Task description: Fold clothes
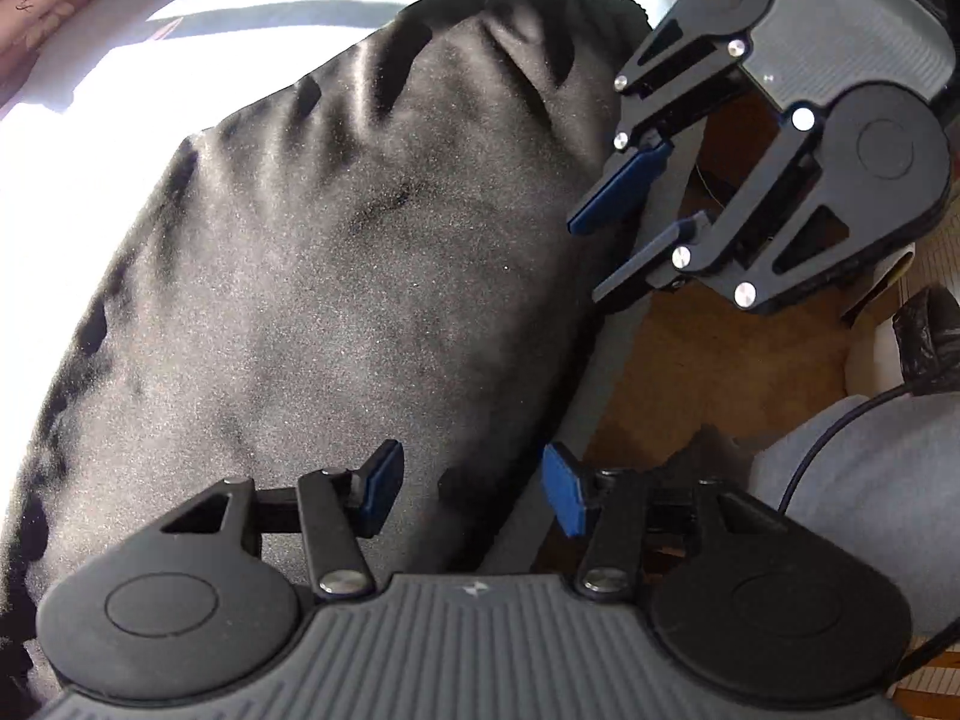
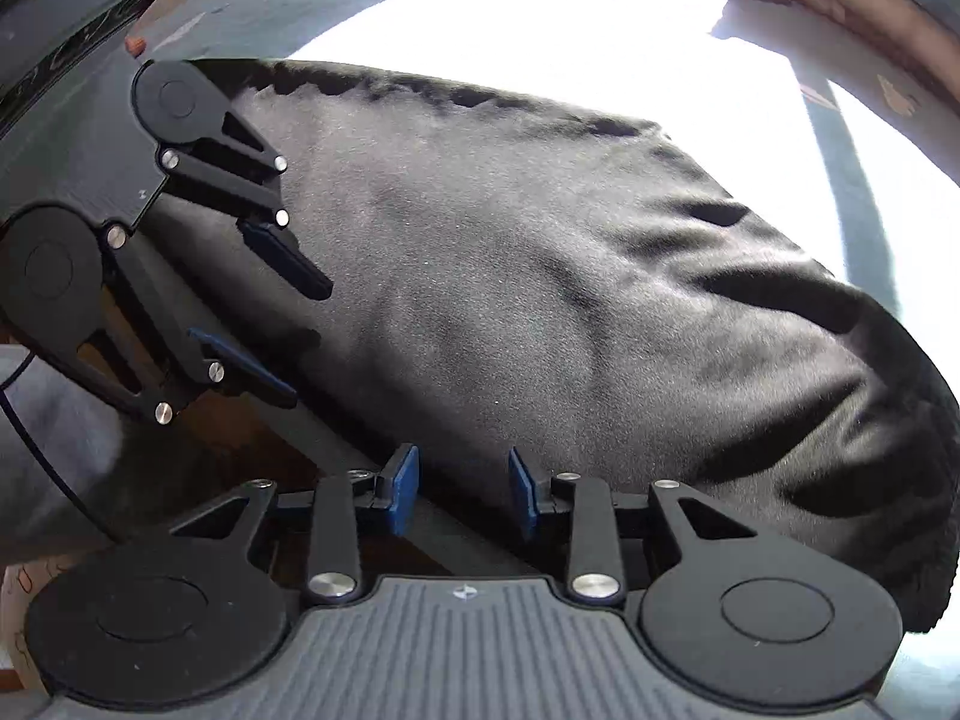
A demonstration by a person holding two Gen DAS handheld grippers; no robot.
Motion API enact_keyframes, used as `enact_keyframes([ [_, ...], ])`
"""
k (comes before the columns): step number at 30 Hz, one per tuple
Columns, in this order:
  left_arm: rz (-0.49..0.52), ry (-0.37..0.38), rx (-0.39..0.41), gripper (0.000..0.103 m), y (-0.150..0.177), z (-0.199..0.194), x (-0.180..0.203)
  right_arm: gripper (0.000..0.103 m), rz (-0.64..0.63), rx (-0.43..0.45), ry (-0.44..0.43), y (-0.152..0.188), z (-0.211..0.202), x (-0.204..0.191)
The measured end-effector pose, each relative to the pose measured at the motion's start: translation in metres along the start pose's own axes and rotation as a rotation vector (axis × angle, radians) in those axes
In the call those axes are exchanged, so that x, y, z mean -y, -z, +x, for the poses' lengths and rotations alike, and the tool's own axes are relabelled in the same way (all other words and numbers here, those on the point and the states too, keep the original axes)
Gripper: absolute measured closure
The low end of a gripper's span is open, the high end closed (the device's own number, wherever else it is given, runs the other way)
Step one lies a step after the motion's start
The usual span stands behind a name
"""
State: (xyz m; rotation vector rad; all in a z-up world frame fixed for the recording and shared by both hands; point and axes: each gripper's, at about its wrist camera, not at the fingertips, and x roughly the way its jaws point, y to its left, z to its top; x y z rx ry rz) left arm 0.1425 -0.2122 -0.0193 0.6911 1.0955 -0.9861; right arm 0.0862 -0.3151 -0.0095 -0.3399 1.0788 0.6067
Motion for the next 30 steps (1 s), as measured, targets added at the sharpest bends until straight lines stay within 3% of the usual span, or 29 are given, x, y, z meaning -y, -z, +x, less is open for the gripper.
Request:
enact_keyframes([
  [1,0.015,-0.009,-0.008,0.068,0.005,0.0,-0.001,0.068,-0.074,0.003,-0.007,-0.003,0.003,-0.006],
  [2,0.029,-0.015,-0.018,0.069,0.009,0.001,-0.002,0.068,-0.145,0.006,-0.015,-0.006,0.006,-0.012],
  [5,0.064,-0.036,-0.007,0.069,0.023,-0.005,-0.004,0.068,-0.323,0.017,-0.028,-0.015,0.018,-0.032],
  [9,0.073,-0.061,-0.008,0.069,0.037,-0.007,-0.006,0.068,-0.417,0.016,-0.035,-0.029,0.032,-0.051],
  [14,0.13,-0.07,0.018,0.069,0.048,-0.008,-0.001,0.069,-0.466,0.003,-0.025,-0.032,0.034,-0.059],
  [16,0.187,-0.087,0.033,0.068,0.05,-0.007,0.004,0.084,-0.485,-0.003,-0.021,-0.033,0.034,-0.062],
  [19,0.258,-0.116,0.062,0.067,0.05,-0.005,0.01,0.094,-0.514,-0.011,-0.015,-0.034,0.035,-0.067],
  [23,0.278,-0.132,0.095,0.067,0.044,-0.007,0.012,0.096,-0.552,-0.022,-0.007,-0.036,0.036,-0.073],
  [30,0.281,-0.147,0.095,0.066,0.054,-0.009,0.017,0.097,-0.481,-0.025,-0.007,-0.045,0.028,-0.065],
])
